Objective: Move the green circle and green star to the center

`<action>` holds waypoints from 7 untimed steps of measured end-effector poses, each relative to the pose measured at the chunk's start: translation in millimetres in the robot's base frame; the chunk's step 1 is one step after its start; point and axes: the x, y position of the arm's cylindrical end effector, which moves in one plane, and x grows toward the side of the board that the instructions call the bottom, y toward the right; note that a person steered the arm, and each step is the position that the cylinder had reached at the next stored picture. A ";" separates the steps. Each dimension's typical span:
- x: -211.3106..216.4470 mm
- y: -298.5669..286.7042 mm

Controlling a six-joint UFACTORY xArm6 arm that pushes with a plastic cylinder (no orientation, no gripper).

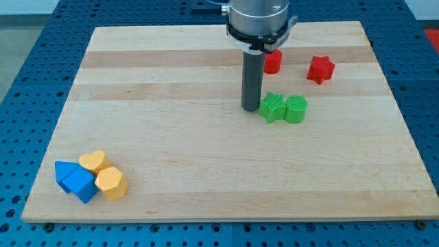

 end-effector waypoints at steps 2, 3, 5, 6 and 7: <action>-37.5 76.7; -34.0 115.7; -9.0 157.3; -8.6 132.2; -8.0 104.6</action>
